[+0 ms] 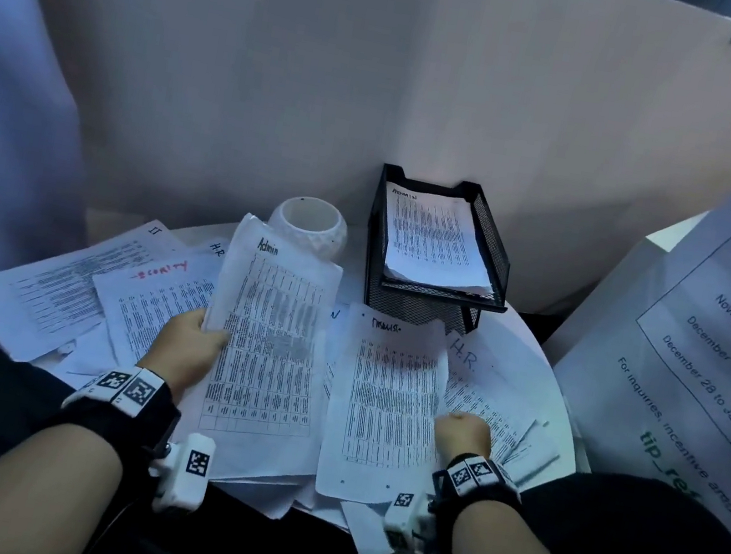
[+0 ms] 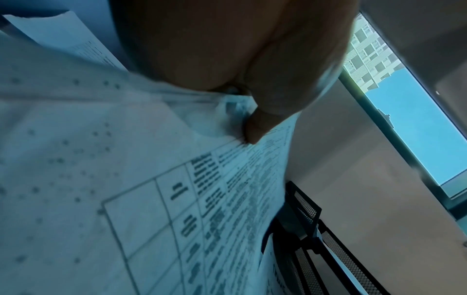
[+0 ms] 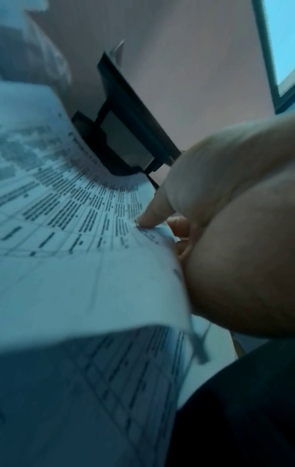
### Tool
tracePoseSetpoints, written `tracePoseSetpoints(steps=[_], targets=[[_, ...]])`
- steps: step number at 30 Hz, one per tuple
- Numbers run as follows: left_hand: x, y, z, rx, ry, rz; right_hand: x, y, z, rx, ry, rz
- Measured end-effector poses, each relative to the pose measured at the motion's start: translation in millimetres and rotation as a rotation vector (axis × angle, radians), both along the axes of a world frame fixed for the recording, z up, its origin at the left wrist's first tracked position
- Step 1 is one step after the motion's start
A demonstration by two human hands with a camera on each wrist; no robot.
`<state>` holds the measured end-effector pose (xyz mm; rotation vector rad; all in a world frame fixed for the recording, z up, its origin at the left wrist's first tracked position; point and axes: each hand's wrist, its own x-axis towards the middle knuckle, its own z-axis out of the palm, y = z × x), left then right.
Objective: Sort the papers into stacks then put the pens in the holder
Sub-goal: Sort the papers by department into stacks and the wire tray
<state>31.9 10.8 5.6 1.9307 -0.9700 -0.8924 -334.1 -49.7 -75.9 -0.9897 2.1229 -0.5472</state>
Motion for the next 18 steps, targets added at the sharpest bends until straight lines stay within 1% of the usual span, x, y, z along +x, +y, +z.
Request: tracePoseSetpoints(steps=[2,4,6,8,12,15,18], targets=[[4.2,-0.6,0.0,0.007,-0.021,0.055,3.8,-5.8,1.1,-0.081,-0.091,-0.029],[8.6,0.1,1.0,0.012,-0.019,0.098,10.2,-9.1,6.5,-0.112,-0.218,-0.027],[14.0,0.9,1.8,0.007,-0.009,0.135,17.4,-8.4,15.0,-0.074,-0.377,-0.008],[18.5,1.7,3.6,-0.005,0.000,0.161,23.3,-7.1,19.8,-0.039,-0.493,0.025],[20.9,2.2,6.2,-0.040,0.138,0.165,39.9,-2.0,28.0,-0.049,-0.688,0.074],[17.8,1.9,8.4,-0.032,0.219,0.129,55.7,1.6,36.2,-0.043,-0.760,0.160],[9.6,2.2,14.3,-0.025,0.369,0.094,69.4,6.3,41.1,-0.058,-0.784,0.182]])
